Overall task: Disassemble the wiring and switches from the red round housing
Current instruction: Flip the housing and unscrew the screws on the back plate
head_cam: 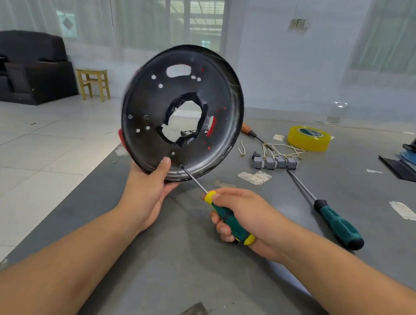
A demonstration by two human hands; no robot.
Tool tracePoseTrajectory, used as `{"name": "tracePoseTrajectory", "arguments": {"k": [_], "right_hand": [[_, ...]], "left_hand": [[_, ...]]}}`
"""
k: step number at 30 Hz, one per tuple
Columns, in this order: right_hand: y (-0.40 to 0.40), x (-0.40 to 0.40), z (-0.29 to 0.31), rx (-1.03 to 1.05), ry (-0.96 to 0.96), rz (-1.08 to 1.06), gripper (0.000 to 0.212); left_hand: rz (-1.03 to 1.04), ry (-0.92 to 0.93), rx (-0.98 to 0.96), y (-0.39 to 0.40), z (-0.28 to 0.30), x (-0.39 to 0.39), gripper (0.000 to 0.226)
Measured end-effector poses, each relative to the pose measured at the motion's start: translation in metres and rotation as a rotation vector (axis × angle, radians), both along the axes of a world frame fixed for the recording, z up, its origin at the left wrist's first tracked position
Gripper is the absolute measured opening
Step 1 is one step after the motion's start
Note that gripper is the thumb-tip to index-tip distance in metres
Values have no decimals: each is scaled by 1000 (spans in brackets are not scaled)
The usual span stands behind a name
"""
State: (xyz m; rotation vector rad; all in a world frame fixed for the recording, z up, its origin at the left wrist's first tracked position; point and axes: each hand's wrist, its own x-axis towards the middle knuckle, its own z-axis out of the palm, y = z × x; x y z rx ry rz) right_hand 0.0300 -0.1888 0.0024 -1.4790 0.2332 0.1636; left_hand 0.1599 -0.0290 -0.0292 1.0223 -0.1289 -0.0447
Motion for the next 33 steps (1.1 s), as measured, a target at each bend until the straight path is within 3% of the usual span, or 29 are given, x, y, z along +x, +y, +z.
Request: {"name": "tracePoseTrajectory", "arguments": {"k": [6, 16, 23, 33], "right_hand": [[-6, 0, 1, 439, 168, 52, 27], [-11, 2, -2, 656, 199, 85, 38], [-14, 6, -4, 594, 182, 108, 40], [-8, 2, -1, 597, 178, 103, 41]], "left_hand": [[-18, -193, 110, -4, -4, -4, 48], [-20, -156, 105, -3, -1, -5, 55], [-7, -19, 61, 0, 1, 0, 43], [5, -43, 77, -3, 2, -5, 44]]}}
